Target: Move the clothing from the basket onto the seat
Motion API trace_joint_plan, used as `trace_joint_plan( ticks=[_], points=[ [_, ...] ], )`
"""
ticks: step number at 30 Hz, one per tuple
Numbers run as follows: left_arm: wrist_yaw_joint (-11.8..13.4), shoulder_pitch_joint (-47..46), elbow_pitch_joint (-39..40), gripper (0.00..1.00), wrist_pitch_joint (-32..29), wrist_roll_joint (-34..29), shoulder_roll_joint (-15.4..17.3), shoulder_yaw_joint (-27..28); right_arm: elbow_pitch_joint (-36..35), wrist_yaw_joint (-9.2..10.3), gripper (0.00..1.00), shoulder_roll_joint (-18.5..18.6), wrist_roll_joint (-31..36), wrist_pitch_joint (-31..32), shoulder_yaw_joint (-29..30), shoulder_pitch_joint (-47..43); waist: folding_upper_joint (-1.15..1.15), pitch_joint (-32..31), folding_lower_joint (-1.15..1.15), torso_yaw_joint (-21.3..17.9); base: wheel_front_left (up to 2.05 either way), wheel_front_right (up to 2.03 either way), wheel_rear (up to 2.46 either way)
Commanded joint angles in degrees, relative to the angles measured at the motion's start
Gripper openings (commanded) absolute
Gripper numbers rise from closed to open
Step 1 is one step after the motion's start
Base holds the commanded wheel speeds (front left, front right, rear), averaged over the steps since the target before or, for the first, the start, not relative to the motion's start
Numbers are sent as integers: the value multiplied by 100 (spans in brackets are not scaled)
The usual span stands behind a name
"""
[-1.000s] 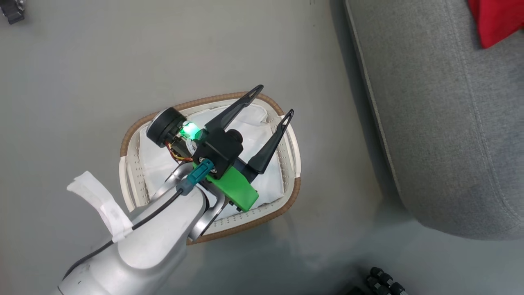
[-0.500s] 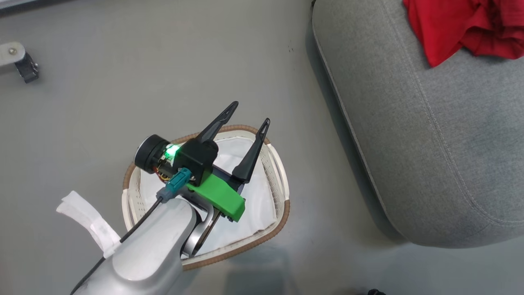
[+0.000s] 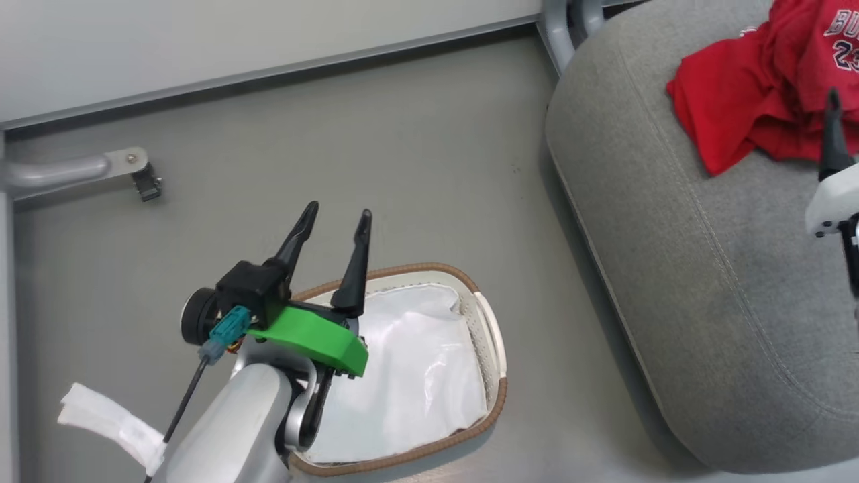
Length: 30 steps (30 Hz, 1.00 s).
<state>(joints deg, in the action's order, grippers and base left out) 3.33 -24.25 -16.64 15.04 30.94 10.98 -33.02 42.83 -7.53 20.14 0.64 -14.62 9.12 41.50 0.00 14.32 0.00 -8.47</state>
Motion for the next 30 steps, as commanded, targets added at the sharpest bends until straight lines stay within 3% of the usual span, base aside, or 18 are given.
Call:
trace_joint_plan(
  ticks=[1,11,21,30],
  points=[
    [31,228,-18,100,17,-73,-23,185,36,8,100,-61,-129,-9,-118,-129,0,-464,0,498,0,0,0],
    [16,1124,-56,100,10,-245,-87,1253,-152,8,100,-698,-774,-55,-426,-719,0,-832,0,943,0,0,0],
    [-131,1855,102,100,10,-514,-277,2004,-1416,8,100,-1510,-815,-62,-518,-2094,0,-1048,0,1056,0,0,0],
    [-288,2333,244,100,9,-719,-485,2401,-2319,8,100,-1714,-740,-58,-684,-3202,0,-1177,0,1098,0,0,0]
  ],
)
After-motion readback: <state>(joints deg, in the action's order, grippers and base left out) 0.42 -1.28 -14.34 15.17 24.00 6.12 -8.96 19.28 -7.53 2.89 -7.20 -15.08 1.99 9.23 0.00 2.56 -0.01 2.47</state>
